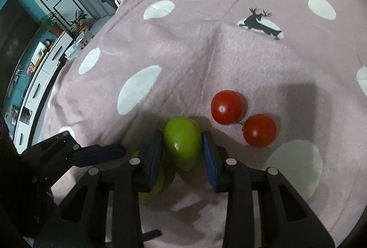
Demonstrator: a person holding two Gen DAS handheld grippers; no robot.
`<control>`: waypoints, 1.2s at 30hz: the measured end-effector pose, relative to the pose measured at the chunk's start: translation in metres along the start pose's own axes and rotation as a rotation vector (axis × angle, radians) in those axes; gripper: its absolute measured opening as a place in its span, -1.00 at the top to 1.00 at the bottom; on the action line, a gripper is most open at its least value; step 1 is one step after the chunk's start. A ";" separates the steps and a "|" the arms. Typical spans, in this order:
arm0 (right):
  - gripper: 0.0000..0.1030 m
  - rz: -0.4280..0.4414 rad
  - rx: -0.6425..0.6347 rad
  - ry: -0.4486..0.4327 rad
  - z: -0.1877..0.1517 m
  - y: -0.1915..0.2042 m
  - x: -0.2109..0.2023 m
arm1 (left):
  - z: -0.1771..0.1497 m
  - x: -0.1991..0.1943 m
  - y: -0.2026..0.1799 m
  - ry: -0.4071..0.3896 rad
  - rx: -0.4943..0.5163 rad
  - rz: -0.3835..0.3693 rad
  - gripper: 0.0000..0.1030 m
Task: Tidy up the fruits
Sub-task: 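Grasp the other green tomato with the left gripper while the right holds its tomato, then carry both green tomatoes over the green bowl with both grippers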
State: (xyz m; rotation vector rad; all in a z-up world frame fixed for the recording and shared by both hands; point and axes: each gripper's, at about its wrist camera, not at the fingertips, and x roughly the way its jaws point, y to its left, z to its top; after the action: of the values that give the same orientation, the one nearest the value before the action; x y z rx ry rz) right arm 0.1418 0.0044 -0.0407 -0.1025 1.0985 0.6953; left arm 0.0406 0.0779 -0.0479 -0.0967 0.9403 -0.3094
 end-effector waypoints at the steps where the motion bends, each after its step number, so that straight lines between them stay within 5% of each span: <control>1: 0.34 -0.006 -0.001 -0.003 -0.001 0.000 -0.001 | 0.001 0.002 -0.001 0.005 0.010 0.014 -0.37; 9: 0.33 0.025 0.111 -0.088 -0.025 -0.028 -0.036 | 0.006 0.017 -0.010 0.057 0.118 0.108 -0.09; 11: 0.33 0.032 0.127 -0.124 -0.036 -0.032 -0.051 | 0.006 0.027 -0.007 0.101 0.108 0.098 0.19; 28: 0.33 0.122 0.197 -0.264 -0.108 -0.050 -0.104 | 0.009 0.037 -0.018 0.111 0.138 0.173 0.28; 36: 0.33 0.136 0.205 -0.325 -0.139 -0.048 -0.126 | 0.009 0.015 -0.041 0.054 0.161 0.168 0.27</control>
State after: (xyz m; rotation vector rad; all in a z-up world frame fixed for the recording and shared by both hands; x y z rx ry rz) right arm 0.0264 -0.1487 -0.0128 0.2555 0.8625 0.6881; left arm 0.0470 0.0336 -0.0449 0.1382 0.9667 -0.2319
